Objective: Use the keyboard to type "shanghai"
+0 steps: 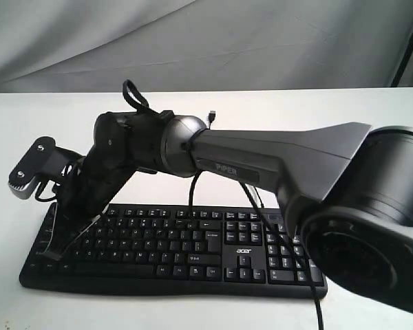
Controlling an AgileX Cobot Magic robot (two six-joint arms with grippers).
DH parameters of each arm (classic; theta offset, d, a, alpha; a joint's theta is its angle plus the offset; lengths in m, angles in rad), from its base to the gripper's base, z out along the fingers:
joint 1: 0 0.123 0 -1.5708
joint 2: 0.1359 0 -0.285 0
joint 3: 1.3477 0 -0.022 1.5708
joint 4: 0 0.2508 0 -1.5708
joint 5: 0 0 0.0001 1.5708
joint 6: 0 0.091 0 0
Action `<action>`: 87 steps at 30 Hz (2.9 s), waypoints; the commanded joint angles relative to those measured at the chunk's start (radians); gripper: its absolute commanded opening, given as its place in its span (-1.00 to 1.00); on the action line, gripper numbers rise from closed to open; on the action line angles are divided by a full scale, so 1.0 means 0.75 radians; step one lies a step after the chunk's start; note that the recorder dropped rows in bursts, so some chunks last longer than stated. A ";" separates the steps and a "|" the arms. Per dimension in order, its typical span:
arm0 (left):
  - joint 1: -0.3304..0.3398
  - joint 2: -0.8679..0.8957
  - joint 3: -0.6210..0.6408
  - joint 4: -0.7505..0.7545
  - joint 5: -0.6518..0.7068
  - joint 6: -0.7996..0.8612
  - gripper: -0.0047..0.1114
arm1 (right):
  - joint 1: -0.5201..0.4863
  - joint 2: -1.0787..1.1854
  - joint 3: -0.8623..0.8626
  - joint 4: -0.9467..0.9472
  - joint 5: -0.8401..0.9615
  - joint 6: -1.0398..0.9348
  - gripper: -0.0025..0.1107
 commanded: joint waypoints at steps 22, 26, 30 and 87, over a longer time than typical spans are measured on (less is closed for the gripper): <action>-0.009 -0.003 0.002 0.000 -0.008 -0.004 -0.92 | 0.021 0.037 -0.011 -0.034 0.046 -0.004 -0.96; -0.009 -0.003 0.002 0.000 -0.008 -0.004 -0.92 | 0.021 0.037 -0.011 -0.034 0.046 -0.004 -0.96; -0.009 -0.003 0.002 0.000 -0.008 -0.004 -0.92 | 0.021 0.037 -0.011 -0.034 0.046 -0.004 -0.96; -0.009 -0.003 0.002 0.000 -0.008 -0.004 -0.92 | -0.054 -0.288 0.581 -0.053 -0.235 0.071 -0.96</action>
